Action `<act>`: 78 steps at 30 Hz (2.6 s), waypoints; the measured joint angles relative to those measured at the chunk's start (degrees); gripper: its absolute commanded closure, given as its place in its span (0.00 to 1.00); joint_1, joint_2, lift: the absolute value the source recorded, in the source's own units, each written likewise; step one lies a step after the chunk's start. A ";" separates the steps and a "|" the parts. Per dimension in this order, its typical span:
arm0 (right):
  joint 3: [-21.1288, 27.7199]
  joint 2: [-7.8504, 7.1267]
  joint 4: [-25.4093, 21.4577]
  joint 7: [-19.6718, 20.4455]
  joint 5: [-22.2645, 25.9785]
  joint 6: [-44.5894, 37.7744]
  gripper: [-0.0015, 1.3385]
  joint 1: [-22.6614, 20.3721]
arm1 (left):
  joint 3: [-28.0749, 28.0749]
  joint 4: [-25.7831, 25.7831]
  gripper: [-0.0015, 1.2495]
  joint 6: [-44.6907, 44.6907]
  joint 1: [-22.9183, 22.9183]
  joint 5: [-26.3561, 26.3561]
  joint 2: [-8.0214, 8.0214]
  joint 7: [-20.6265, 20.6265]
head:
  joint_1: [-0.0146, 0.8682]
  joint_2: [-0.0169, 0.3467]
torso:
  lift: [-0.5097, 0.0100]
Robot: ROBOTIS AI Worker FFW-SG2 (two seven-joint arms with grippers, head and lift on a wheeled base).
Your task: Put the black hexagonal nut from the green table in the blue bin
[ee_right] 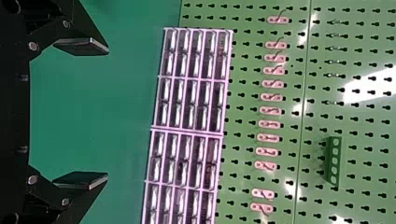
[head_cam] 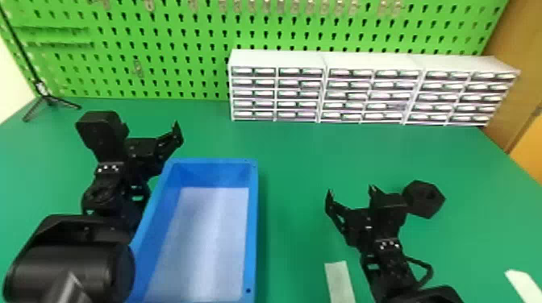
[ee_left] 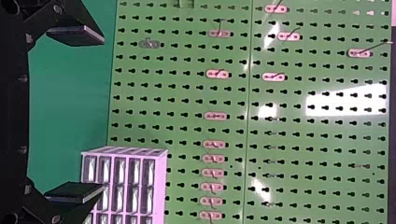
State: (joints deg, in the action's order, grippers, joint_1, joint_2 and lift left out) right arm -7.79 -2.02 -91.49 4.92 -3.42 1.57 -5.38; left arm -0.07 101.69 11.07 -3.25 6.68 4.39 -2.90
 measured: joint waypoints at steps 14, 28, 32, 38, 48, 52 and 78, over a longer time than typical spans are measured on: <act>-0.58 -0.17 0.45 0.64 0.07 1.24 0.25 -0.81 | -0.02 0.00 0.14 -0.05 -0.10 -0.15 0.00 0.00 | 0.79 0.12 | 0.80; -0.51 -0.18 0.48 0.77 0.40 1.24 0.25 -0.77 | -0.10 0.00 0.14 -0.05 -0.07 -0.15 0.00 0.00 | 0.79 0.12 | 0.80; -0.41 -0.16 0.48 0.78 0.44 1.25 0.25 -0.78 | -0.10 0.00 0.14 -0.05 -0.02 -0.11 0.00 0.00 | 0.79 0.12 | 0.80; -0.33 -0.12 0.47 0.74 0.67 1.25 0.25 -0.79 | -0.11 0.00 0.14 -0.05 -0.01 -0.09 0.00 0.00 | 0.79 0.12 | 0.80; 0.44 -0.85 0.60 0.70 3.13 0.68 0.25 -0.31 | -0.26 0.00 0.14 -0.03 0.07 -0.02 0.00 0.00 | 0.79 0.12 | 0.80; 1.56 -1.03 0.69 0.70 3.42 0.32 0.25 0.13 | -0.29 0.00 0.14 -0.03 0.11 -0.01 0.00 0.00 | 0.79 0.12 | 0.80; 13.60 -5.46 -6.45 -5.84 5.28 -20.07 0.25 2.72 | -0.58 0.00 0.14 -0.03 0.35 -0.04 0.00 0.00 | 0.79 0.12 | 0.80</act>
State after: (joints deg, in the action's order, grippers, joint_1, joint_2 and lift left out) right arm 5.80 -7.48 -97.95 -0.92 1.86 -18.50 -2.65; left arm -0.65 101.69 11.04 -2.90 6.64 4.39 -2.90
